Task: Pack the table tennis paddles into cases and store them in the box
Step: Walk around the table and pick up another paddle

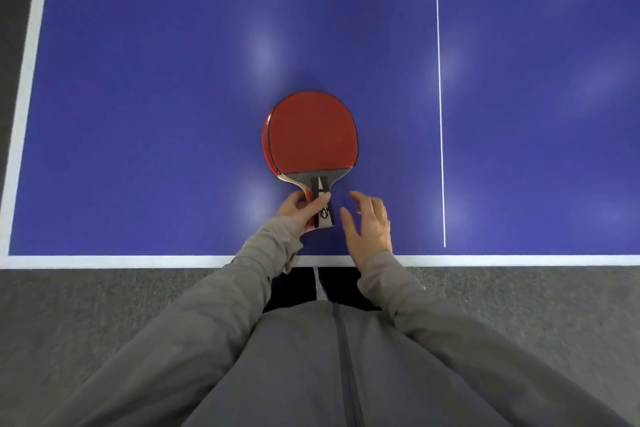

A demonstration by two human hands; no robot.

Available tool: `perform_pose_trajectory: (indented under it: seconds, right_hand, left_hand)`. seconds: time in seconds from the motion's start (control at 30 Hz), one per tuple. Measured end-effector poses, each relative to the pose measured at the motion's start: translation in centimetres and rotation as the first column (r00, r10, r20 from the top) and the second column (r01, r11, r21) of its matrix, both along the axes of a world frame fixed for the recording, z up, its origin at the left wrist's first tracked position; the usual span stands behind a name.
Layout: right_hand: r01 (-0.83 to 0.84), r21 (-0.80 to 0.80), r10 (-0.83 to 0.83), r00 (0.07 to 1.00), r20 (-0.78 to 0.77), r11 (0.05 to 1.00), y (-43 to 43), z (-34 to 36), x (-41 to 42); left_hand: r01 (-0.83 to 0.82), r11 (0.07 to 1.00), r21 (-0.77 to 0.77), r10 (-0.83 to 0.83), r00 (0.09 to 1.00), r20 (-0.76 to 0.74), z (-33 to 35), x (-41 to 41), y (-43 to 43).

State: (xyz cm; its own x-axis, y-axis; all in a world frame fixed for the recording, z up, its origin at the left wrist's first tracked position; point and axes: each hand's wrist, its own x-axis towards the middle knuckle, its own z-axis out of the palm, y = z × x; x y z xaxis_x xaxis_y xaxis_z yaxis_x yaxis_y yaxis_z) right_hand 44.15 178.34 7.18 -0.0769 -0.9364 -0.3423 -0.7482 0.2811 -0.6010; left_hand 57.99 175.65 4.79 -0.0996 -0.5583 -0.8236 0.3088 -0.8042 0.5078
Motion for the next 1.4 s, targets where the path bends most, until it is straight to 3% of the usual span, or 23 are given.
perform_pose_trajectory:
  seconds: [0.07,0.13,0.27,0.47,0.6,0.73,0.9,1.27,1.4]
  right_hand:
    - [-0.050,-0.014,0.048,0.991,-0.128,0.999,0.6,-0.2,-1.5]
    - [-0.138,0.057,0.149,0.946,-0.287,0.989,1.3,-0.7,-3.1]
    - [-0.257,0.260,0.354,0.813,-0.463,0.931,3.2,-2.0,-5.9]
    - [-0.237,0.393,0.425,0.748,-0.510,0.889,6.4,-2.7,-8.0]
    - [-0.162,0.368,0.338,0.806,-0.485,0.916,8.0,-2.1,-9.3]
    - [0.012,0.317,0.133,0.891,-0.434,0.948,10.5,-1.7,-12.3]
    - [0.192,0.363,-0.034,0.916,-0.399,0.912,15.7,-2.3,-18.2]
    - [0.444,0.557,-0.282,0.891,-0.355,0.702,33.1,-4.1,-36.4]
    - [0.566,0.592,-0.428,0.823,-0.373,0.573,38.9,-4.2,-41.3]
  left_hand:
    - [0.088,0.995,-0.037,-0.074,0.956,0.283,-0.3,-0.4,-0.3]
    - [0.079,0.995,-0.065,-0.046,0.911,0.410,-0.2,-0.5,-0.5]
    - [0.038,0.995,-0.094,-0.002,0.933,0.361,-0.1,0.3,-0.5]
    - [0.273,0.950,-0.152,-0.189,0.889,0.417,0.5,1.4,0.9]
    - [0.415,0.891,-0.182,-0.315,0.856,0.410,1.9,-0.8,1.2]
    - [0.531,0.832,-0.159,-0.427,0.797,0.428,3.0,-5.1,2.0]
    - [0.653,0.738,-0.168,-0.520,0.710,0.475,3.7,-12.5,4.0]
    - [0.764,0.632,-0.130,-0.666,0.622,0.412,6.6,-34.7,13.2]
    - [0.845,0.514,-0.149,-0.734,0.523,0.434,7.4,-41.6,16.1]
